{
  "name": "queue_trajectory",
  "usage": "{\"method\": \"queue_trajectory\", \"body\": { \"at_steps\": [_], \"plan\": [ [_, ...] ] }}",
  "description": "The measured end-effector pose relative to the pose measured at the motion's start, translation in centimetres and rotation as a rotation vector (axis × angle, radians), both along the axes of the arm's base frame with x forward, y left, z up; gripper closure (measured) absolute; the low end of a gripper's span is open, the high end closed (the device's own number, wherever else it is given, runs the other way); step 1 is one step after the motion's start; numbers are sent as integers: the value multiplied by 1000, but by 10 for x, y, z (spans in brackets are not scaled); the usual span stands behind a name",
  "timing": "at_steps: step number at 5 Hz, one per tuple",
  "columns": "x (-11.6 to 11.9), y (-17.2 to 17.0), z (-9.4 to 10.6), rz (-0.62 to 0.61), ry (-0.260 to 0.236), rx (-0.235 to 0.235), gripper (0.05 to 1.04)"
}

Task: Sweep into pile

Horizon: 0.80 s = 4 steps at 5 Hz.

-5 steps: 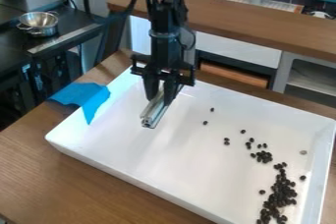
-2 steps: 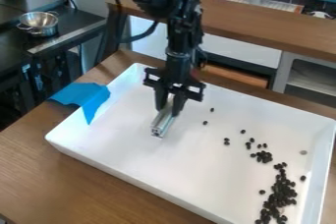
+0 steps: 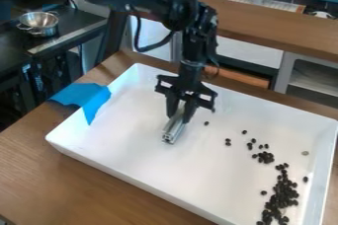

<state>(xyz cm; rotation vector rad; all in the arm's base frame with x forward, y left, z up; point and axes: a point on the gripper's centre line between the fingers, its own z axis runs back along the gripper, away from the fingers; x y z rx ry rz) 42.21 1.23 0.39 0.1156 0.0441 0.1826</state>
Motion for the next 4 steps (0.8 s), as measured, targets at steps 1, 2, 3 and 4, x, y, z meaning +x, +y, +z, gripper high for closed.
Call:
{"method": "queue_trajectory", "body": {
  "at_steps": [1, 2, 3, 4],
  "plan": [
    [4, -6, -2, -11, 5, 10, 732],
    [6, -15, -1, -24, -6, 13, 732],
    [5, -24, -2, -31, -6, 12, 732],
    [0, -34, -5, -51, 6, 11, 733]
  ]
}}
